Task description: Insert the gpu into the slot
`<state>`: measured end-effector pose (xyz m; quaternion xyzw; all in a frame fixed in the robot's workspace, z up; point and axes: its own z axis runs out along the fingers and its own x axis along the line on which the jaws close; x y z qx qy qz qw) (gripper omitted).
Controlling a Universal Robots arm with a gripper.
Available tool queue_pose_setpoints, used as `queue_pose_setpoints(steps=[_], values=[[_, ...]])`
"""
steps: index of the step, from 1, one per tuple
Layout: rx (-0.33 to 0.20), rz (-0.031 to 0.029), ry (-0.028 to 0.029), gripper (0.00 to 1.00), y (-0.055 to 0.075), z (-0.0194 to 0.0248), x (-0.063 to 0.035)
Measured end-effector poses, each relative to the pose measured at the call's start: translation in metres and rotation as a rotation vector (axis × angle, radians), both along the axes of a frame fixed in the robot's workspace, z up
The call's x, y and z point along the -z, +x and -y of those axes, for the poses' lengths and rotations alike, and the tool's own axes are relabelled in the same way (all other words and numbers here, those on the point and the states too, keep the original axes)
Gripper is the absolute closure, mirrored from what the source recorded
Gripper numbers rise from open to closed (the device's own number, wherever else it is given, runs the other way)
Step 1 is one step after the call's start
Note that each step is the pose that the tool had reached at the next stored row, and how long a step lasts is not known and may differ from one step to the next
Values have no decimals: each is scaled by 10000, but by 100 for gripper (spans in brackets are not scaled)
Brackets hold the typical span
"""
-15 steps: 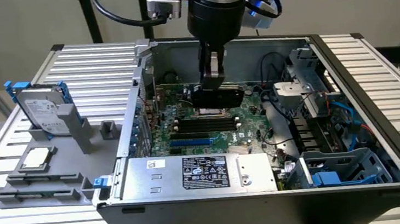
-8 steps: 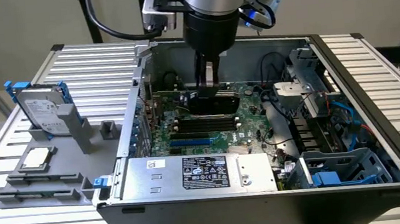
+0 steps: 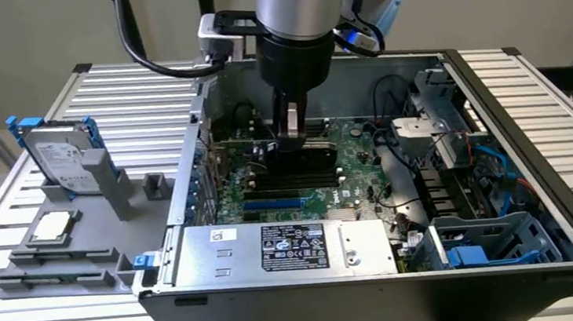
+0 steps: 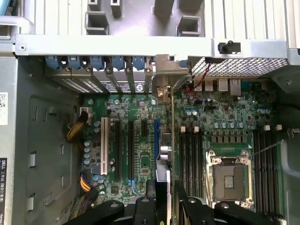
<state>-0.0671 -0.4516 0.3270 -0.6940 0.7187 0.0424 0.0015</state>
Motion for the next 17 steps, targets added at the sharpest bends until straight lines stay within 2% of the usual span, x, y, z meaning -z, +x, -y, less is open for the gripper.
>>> queue_pose_setpoints(steps=[11, 17], values=[[0, 46, 1, 74, -76, 7, 201], [0, 52, 0, 74, -86, 8, 310]])
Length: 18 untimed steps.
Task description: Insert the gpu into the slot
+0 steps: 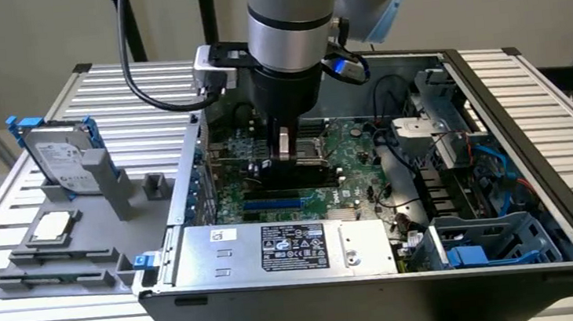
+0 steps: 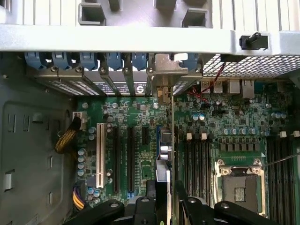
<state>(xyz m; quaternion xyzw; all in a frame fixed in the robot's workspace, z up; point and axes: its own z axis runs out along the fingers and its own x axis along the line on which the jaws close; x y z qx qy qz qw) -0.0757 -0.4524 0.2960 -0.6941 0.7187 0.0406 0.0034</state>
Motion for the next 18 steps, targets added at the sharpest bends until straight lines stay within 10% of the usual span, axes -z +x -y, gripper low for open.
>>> queue_pose_setpoints(steps=[18], values=[[1, 0, -1, 74, -26, 0, 220]])
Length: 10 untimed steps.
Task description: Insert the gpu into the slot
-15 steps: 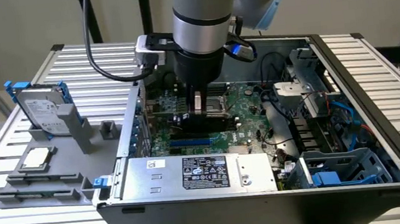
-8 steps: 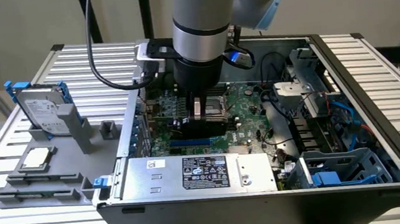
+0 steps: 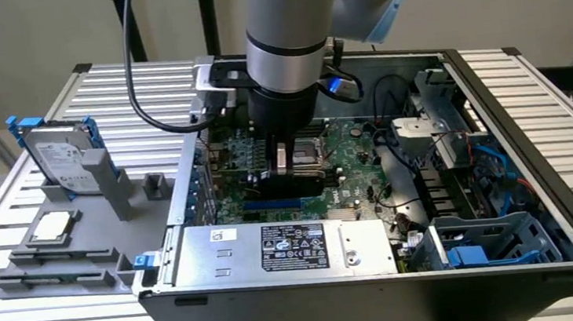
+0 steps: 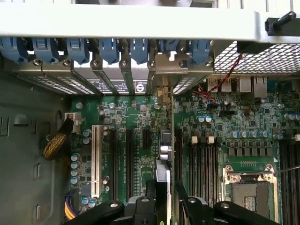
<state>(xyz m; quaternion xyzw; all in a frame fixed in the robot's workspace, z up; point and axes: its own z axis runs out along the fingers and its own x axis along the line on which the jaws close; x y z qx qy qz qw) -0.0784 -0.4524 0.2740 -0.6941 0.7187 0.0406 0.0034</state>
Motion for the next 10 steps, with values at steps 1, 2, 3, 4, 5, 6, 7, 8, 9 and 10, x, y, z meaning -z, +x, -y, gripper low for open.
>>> queue_pose_setpoints(steps=[1, 2, 3, 4, 5, 6, 7, 8, 9, 10], values=[[0, 1, 2, 74, -2, 0, 1], [1, 1, 2, 74, -5, 0, 2], [0, 1, 2, 74, -7, 0, 2], [0, 0, 1, 74, -7, 0, 2], [-1, -1, 1, 74, -7, 0, 3], [-1, -1, 2, 74, -7, 0, 4], [0, 0, 4, 74, -8, 0, 8], [0, 1, 4, 74, -8, 0, 11], [0, 0, 2, 74, -8, 0, 13], [0, 0, 3, 74, -10, 0, 17]])
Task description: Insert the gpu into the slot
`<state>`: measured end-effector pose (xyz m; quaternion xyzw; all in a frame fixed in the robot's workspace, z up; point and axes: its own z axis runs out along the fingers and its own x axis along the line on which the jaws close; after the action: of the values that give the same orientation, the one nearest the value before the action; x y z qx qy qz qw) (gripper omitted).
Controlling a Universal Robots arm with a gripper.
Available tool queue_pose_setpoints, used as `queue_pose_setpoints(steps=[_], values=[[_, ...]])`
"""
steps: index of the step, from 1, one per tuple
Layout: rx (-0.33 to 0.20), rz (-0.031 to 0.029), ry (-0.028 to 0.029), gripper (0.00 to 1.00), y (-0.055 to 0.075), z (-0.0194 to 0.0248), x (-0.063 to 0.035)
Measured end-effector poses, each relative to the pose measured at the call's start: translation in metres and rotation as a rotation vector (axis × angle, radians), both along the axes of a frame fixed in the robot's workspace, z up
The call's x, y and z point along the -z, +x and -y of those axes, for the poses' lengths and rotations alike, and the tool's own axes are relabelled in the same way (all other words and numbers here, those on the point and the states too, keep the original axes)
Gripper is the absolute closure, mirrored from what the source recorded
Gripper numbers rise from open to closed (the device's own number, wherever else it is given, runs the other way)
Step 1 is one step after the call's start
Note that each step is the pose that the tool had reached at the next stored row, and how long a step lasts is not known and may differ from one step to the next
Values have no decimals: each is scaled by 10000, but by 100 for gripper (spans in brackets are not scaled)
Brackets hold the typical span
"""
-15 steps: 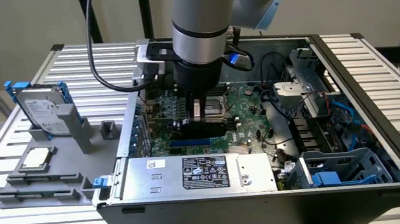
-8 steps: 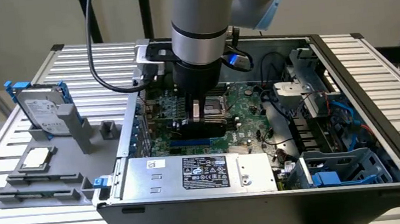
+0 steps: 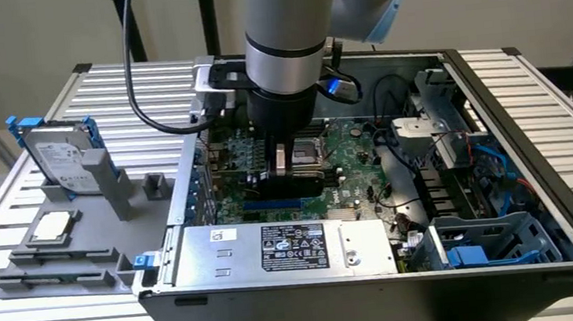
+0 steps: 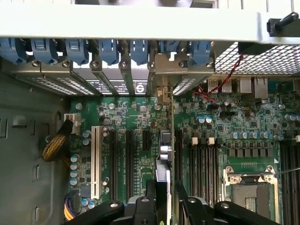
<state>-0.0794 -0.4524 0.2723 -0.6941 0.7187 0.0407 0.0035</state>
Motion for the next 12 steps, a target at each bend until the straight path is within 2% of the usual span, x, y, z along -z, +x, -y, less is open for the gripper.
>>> queue_pose_setpoints(steps=[12], values=[[1, -3, -1, 74, -12, 0, 18]])
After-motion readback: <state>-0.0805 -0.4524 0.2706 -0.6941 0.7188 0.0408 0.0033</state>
